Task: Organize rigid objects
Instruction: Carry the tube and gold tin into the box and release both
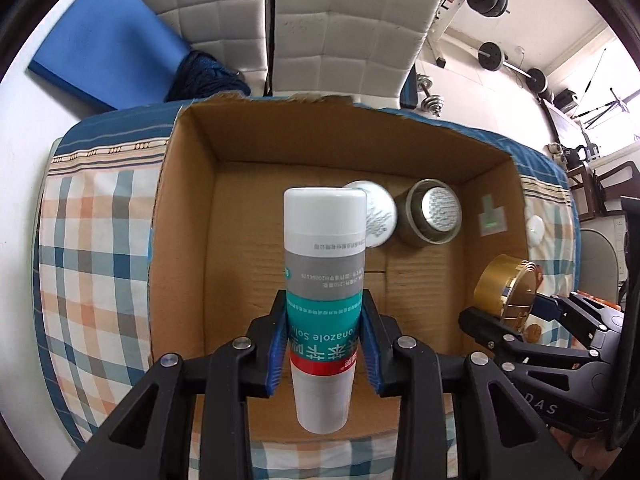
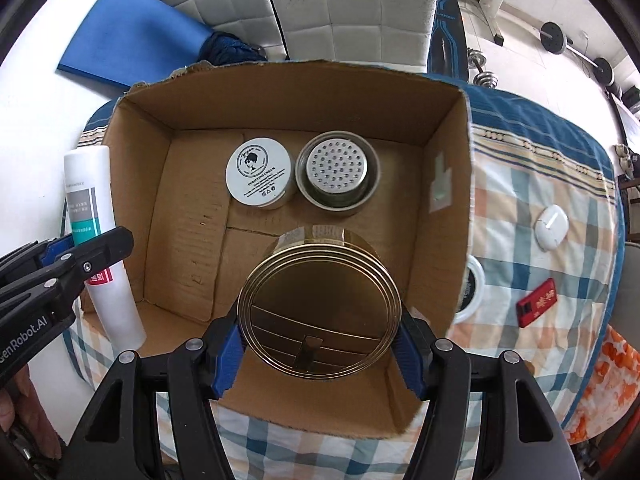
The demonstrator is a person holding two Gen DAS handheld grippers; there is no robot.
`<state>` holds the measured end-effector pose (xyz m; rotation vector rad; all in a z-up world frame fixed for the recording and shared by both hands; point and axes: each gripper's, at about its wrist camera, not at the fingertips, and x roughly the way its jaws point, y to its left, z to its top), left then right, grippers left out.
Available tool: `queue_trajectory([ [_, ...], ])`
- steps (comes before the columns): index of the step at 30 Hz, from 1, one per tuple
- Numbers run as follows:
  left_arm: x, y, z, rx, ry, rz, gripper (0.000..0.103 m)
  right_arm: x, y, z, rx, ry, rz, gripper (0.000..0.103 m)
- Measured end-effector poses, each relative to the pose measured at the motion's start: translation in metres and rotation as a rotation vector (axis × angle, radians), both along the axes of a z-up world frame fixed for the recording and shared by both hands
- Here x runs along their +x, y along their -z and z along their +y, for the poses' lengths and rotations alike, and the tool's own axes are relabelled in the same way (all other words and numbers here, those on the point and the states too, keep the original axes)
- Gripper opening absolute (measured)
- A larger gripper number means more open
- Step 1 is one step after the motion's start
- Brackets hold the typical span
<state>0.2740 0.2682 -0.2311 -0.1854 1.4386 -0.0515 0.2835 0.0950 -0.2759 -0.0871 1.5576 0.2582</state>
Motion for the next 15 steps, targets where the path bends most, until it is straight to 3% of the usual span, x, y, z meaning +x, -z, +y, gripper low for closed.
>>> queue_trajectory([
  [8, 0.037, 0.073, 0.019, -0.019, 0.013, 0.132, 0.030, 0.011, 0.066, 0.009, -0.049, 0.051, 0.072, 0.066],
  [15, 0.073, 0.107, 0.010, -0.022, 0.050, 0.183, 0.030, 0.021, 0.108, 0.009, -0.106, 0.094, 0.108, 0.067],
])
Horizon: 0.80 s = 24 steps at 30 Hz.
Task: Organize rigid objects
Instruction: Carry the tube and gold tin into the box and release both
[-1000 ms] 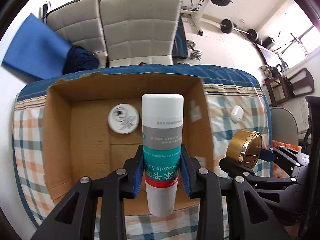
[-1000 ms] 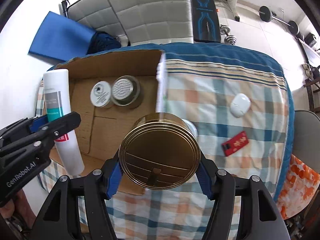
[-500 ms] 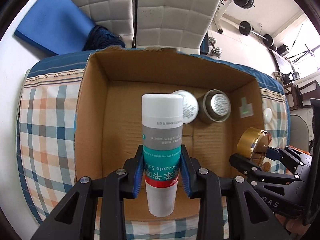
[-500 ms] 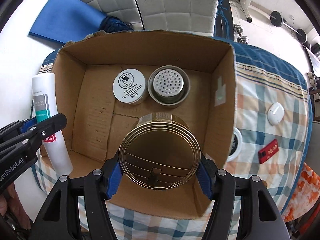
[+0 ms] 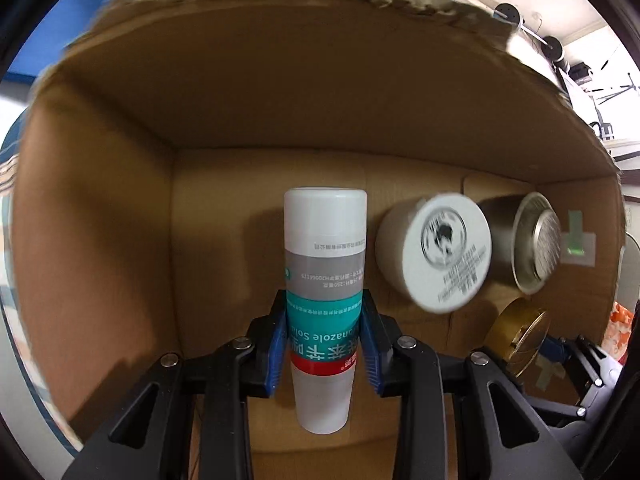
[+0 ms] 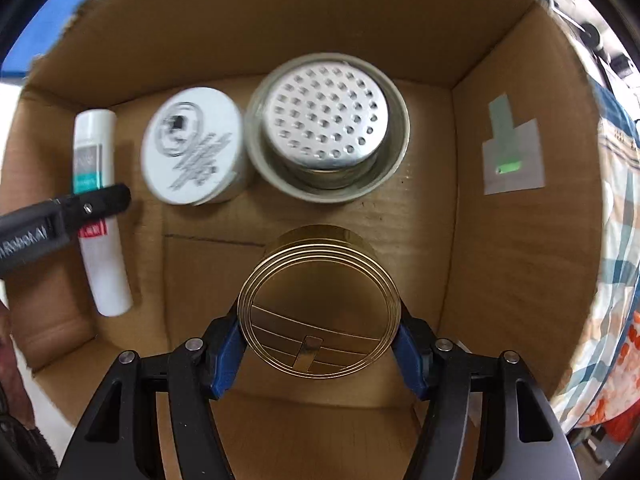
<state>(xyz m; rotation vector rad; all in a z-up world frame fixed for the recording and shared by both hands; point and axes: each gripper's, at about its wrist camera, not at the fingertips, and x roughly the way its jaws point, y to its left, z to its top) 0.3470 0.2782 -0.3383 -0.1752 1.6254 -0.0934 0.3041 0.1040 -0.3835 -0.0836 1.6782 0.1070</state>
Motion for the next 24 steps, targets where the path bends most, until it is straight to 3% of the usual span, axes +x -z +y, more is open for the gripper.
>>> queue_trajectory([
  [5, 0.013, 0.010, -0.004, -0.004, 0.013, 0.016, 0.030, 0.011, 0.018, -0.007, -0.032, 0.053, 0.014, 0.067],
  [12, 0.015, 0.005, -0.006, -0.007, 0.016, 0.011, 0.030, 0.018, 0.021, -0.004, -0.067, 0.076, 0.001, 0.069],
  [20, 0.005, -0.011, 0.006, 0.021, -0.026, -0.003, 0.039, 0.022, 0.023, -0.009, -0.033, 0.085, 0.047, 0.078],
  [24, -0.010, -0.027, 0.012, 0.012, -0.041, -0.015, 0.039, 0.015, 0.015, -0.006, -0.015, 0.077, 0.051, 0.088],
])
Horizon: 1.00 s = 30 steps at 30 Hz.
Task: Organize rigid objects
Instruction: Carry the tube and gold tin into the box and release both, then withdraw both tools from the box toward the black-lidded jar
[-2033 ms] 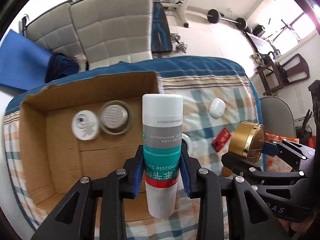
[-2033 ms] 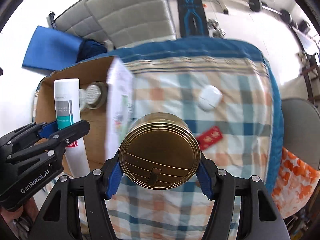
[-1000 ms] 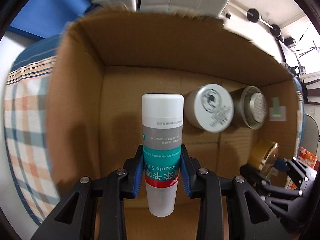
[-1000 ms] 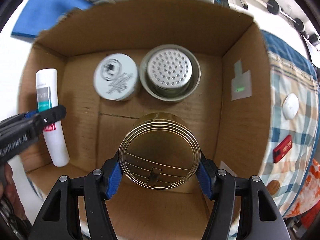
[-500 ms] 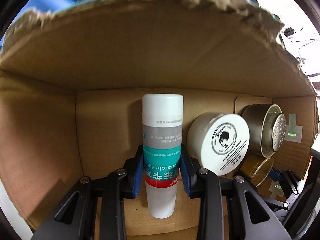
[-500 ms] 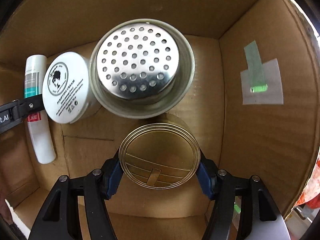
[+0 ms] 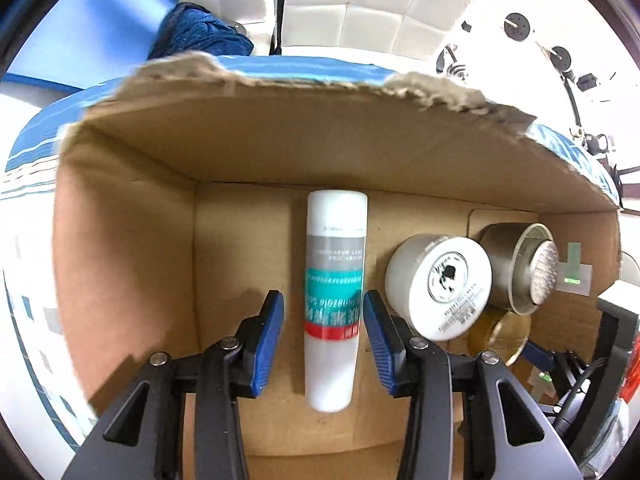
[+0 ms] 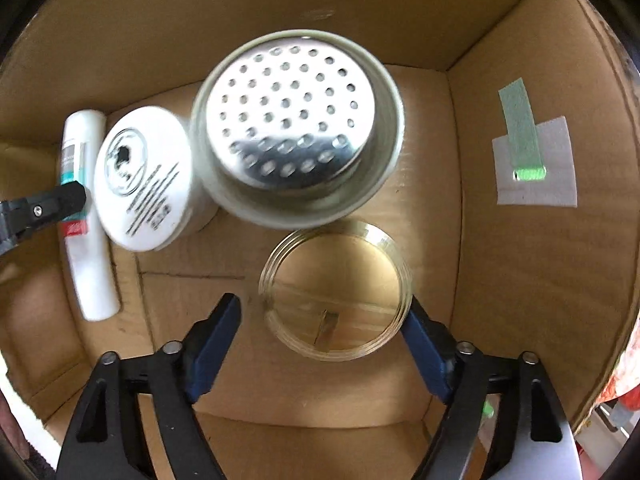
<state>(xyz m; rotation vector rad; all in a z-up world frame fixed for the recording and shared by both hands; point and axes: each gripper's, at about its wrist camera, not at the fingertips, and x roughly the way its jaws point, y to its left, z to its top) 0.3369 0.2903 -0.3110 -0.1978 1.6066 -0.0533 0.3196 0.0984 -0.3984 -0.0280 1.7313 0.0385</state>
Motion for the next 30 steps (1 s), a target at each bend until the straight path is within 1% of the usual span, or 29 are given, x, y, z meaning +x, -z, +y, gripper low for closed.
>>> queue_trajectory([
  [3, -0.011, -0.014, 0.007, 0.008, -0.012, -0.013, 0.039, -0.009, -0.010, 0.003, 0.017, -0.007, -0.005, 0.094],
  [5, -0.018, -0.025, 0.005, 0.018, -0.022, -0.029, 0.045, -0.014, -0.018, 0.004, 0.026, -0.008, -0.014, 0.097],
  [7, -0.028, -0.036, 0.008, 0.012, -0.041, -0.054, 0.071, -0.019, -0.029, 0.005, 0.029, -0.016, -0.037, 0.099],
  [8, -0.034, -0.040, 0.005, 0.011, -0.049, -0.065, 0.076, -0.022, -0.035, 0.005, 0.028, -0.021, -0.048, 0.100],
  [9, -0.037, -0.044, 0.005, 0.011, -0.056, -0.075, 0.081, -0.023, -0.040, 0.005, 0.016, -0.026, -0.059, 0.103],
  [14, -0.064, -0.067, 0.005, 0.045, -0.071, -0.146, 0.082, -0.036, -0.070, 0.006, -0.004, -0.056, -0.117, 0.103],
  [19, -0.082, -0.091, 0.007, 0.067, -0.075, -0.210, 0.082, -0.050, -0.099, 0.004, 0.025, -0.065, -0.159, 0.103],
  [21, -0.085, -0.101, 0.001, 0.089, -0.069, -0.239, 0.082, -0.060, -0.108, 0.008, 0.041, -0.074, -0.178, 0.103],
  [22, -0.091, -0.107, -0.002, 0.098, -0.065, -0.252, 0.082, -0.062, -0.120, 0.003, 0.047, -0.081, -0.187, 0.103],
  [23, -0.096, -0.112, -0.005, 0.106, -0.066, -0.264, 0.082, -0.065, -0.124, 0.004, 0.051, -0.088, -0.195, 0.103],
  [24, -0.100, -0.116, -0.007, 0.112, -0.067, -0.273, 0.082, -0.064, -0.128, 0.000, 0.059, -0.093, -0.207, 0.103],
  [25, -0.107, -0.121, -0.010, 0.114, -0.063, -0.283, 0.082, -0.070, -0.137, -0.006, 0.065, -0.096, -0.220, 0.103],
  [30, -0.130, -0.143, -0.020, 0.135, -0.067, -0.334, 0.082, -0.091, -0.165, -0.012, 0.079, -0.088, -0.284, 0.103],
])
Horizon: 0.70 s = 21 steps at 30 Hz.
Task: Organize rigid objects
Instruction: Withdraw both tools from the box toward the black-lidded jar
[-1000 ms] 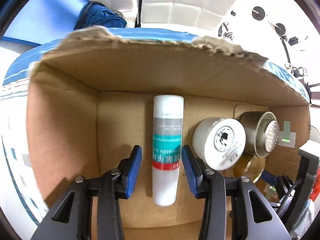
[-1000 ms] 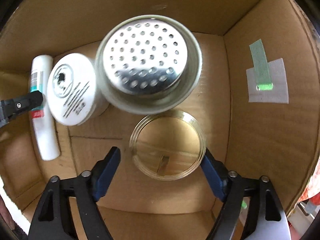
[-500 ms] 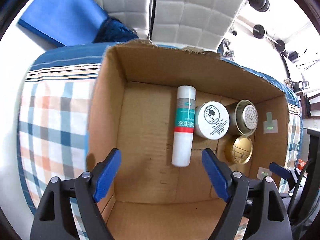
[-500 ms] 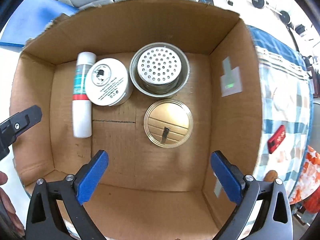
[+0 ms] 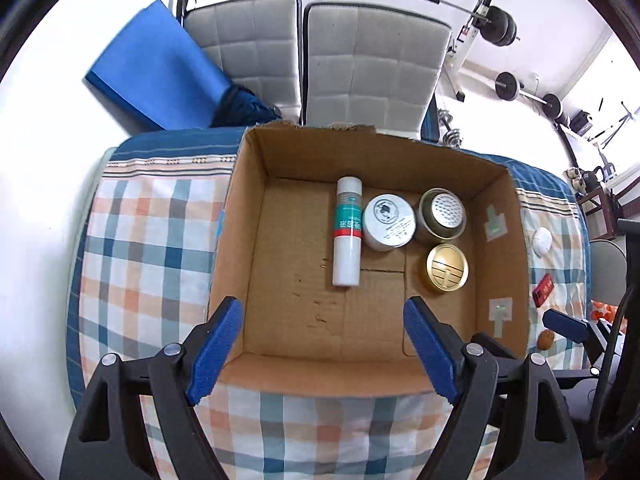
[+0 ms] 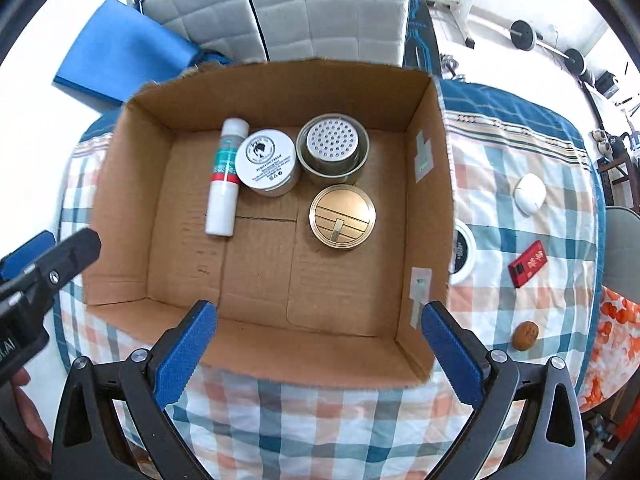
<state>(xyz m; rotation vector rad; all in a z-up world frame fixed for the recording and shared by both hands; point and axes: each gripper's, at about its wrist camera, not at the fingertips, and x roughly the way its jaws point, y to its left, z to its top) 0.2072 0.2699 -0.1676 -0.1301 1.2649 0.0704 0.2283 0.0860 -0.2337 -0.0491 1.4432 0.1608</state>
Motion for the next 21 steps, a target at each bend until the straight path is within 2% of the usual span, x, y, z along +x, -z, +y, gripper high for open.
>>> queue_trajectory([
  [8, -0.030, -0.038, -0.013, 0.030, -0.005, -0.077, 0.082, -0.030, -0.045, -0.007, 0.034, -0.007, -0.067, 0.103],
  [11, -0.040, -0.044, -0.014, 0.026, -0.020, -0.082, 0.082, -0.039, -0.058, -0.010, 0.049, -0.015, -0.087, 0.103],
  [18, -0.051, -0.046, -0.026, 0.004, -0.013, -0.064, 0.082, -0.051, -0.067, -0.021, 0.095, -0.021, -0.082, 0.103],
  [21, -0.047, -0.045, -0.040, -0.030, 0.003, -0.055, 0.082, -0.051, -0.063, -0.047, 0.113, 0.025, -0.055, 0.103],
])
